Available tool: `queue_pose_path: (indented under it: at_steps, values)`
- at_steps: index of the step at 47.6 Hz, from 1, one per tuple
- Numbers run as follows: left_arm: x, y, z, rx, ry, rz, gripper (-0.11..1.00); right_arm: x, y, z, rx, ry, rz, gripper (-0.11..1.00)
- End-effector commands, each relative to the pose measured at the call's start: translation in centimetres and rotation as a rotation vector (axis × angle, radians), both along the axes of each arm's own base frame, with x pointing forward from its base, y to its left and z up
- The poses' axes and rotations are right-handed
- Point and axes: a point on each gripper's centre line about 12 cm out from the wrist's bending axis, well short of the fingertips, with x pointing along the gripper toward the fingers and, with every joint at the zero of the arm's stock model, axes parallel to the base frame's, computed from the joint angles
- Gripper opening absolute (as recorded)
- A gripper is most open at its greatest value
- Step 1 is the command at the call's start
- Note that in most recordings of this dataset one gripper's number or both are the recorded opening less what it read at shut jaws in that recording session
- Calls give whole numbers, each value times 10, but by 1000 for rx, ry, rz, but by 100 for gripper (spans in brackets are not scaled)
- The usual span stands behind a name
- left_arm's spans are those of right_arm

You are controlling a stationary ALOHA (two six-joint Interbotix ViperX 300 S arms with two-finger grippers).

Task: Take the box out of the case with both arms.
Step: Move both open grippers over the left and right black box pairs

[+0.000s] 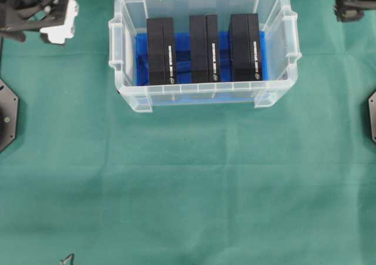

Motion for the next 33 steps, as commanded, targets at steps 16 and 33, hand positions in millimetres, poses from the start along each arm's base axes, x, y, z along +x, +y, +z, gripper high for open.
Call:
queue_pose_path:
  at_steps: [16, 33]
  values:
    - [45, 8, 8, 4, -19, 20, 84, 66, -14, 12, -28, -68, 61, 93]
    - [89, 14, 12, 12, -39, 19, 84, 111, -14, 8, -29, -71, 117, 93]
